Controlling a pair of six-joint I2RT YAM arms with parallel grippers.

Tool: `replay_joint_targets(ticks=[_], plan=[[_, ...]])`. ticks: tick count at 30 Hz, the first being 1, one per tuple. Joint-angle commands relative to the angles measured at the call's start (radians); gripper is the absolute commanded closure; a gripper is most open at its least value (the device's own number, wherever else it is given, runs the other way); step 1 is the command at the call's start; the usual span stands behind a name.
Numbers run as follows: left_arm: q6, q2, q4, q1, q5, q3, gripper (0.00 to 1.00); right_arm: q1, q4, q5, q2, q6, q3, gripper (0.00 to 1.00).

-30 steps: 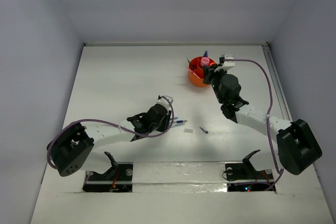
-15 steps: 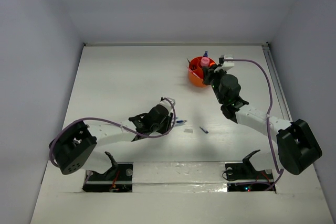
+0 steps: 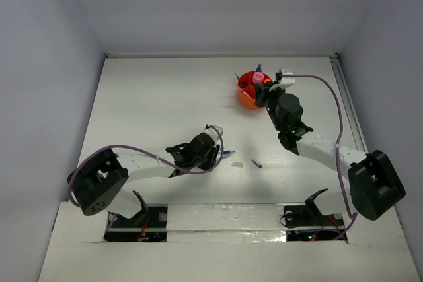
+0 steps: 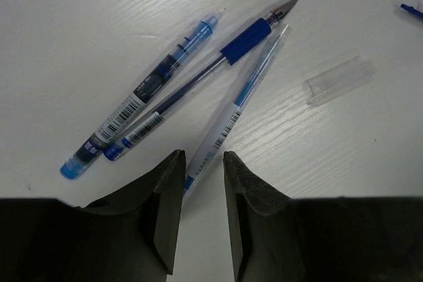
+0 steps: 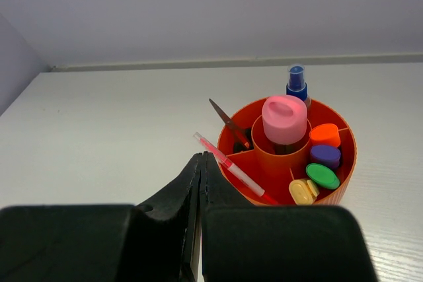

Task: Sort the stationery into containers
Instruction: Pick up the pen from the center of the board.

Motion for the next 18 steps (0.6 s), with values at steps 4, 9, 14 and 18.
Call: replay_joint_targets(ticks=[4, 9, 14, 18], plan=[[-0.011, 0.022, -0.004, -0.025, 0.023, 0.036, 0.72, -0.004, 0.021, -0.003, -0.008, 0.01, 0.005, 0.97], [-0.022, 0.033, -0.022, -0.034, 0.037, 0.044, 0.72, -0.004, 0.021, -0.005, -0.02, 0.012, -0.001, 0.98], [-0.034, 0.046, -0.024, -0.045, 0.048, 0.041, 0.88, -0.004, 0.007, -0.008, -0.031, 0.016, -0.002, 0.97], [-0.045, 0.046, -0.024, -0.064, 0.06, 0.035, 0.99, -0.004, -0.016, -0.008, -0.054, 0.025, 0.002, 0.95]])
